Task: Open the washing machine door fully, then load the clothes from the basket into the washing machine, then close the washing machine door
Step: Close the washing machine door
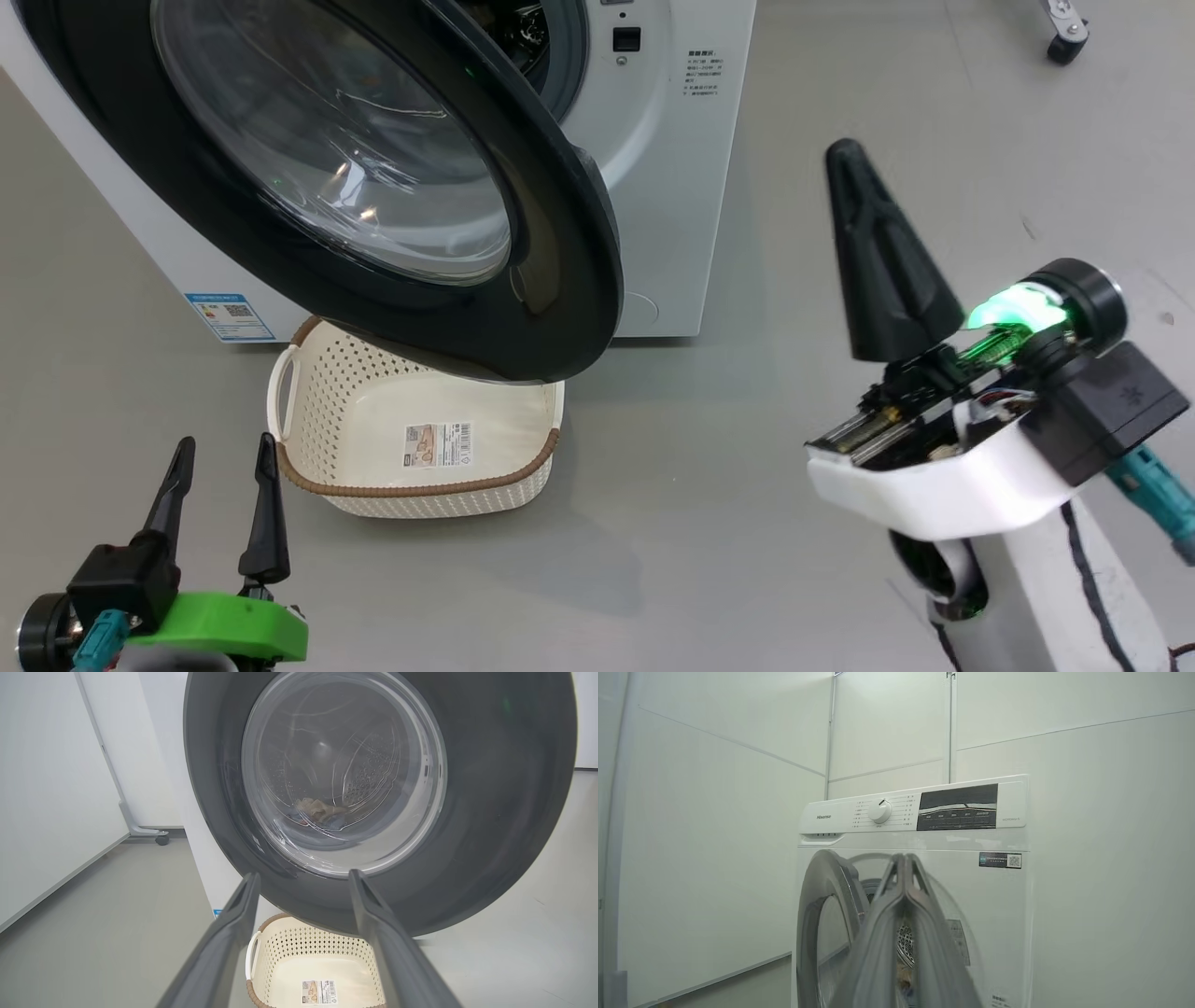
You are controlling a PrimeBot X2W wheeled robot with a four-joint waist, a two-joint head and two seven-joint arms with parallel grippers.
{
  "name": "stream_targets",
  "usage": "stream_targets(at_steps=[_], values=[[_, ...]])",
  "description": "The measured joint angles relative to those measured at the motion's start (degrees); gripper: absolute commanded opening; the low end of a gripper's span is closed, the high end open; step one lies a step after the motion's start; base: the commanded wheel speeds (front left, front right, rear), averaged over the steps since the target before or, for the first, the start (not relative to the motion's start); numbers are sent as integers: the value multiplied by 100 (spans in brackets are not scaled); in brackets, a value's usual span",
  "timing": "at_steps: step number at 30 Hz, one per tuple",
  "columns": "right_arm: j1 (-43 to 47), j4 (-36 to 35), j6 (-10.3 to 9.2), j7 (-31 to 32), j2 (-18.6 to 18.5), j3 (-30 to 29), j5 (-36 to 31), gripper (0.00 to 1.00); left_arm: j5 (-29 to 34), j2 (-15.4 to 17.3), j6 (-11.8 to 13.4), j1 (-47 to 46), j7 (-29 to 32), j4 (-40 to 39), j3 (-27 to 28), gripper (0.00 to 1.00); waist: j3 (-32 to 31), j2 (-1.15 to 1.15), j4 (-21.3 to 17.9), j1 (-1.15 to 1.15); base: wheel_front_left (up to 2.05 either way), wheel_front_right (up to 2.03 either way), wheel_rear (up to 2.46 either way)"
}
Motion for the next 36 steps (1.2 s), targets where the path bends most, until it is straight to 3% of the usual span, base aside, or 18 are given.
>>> stream_targets(at_steps=[6,11,25,36], values=[[-20,-20,1,0,-152,969,121,0,1,-30,-9,-19,0,3,-112,100,41,0,117,0,0,0,0],[-4,434,2,68,-293,1569,356,0,47,-65,-53,-198,0,11,-277,100,106,0,281,0,0,0,0],[43,1636,9,319,-554,1736,638,0,68,-183,-83,-428,0,-32,-494,100,444,0,874,0,0,0,0],[-317,2120,9,369,-705,1557,715,0,2,-216,-108,-714,0,-162,-550,100,963,0,1149,0,0,0,0]])
